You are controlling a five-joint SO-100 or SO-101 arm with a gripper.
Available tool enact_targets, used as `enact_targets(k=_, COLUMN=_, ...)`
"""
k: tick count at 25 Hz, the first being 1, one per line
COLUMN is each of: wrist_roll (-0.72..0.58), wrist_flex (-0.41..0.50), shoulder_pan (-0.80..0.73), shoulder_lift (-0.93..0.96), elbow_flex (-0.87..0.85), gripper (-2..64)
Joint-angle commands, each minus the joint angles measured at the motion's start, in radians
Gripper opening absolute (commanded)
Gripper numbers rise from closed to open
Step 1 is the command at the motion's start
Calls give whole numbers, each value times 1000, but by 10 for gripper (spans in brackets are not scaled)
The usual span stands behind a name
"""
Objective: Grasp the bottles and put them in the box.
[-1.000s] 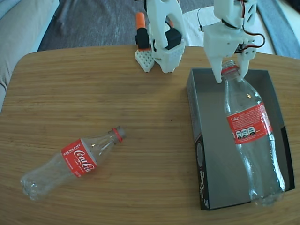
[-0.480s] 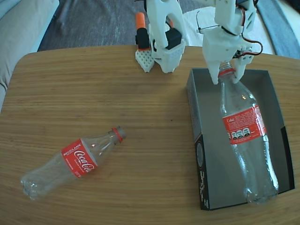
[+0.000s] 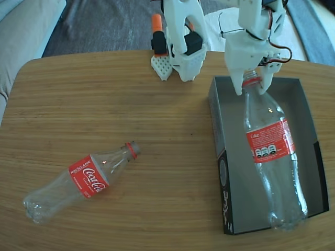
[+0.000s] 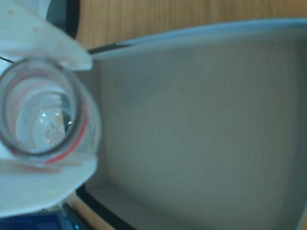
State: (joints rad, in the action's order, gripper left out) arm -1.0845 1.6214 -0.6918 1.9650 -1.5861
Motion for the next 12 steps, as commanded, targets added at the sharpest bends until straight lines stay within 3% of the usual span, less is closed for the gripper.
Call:
enact_targets(k=1, wrist_roll=11, wrist_flex=2, shoulder_pan=54, shoulder_lift=40, elbow_flex=35, gripper=-3)
enact_targets(k=12, wrist_roll=12, wrist_flex=0, shoulder_pan=117, shoulder_lift=41, elbow_flex=54, gripper=-3)
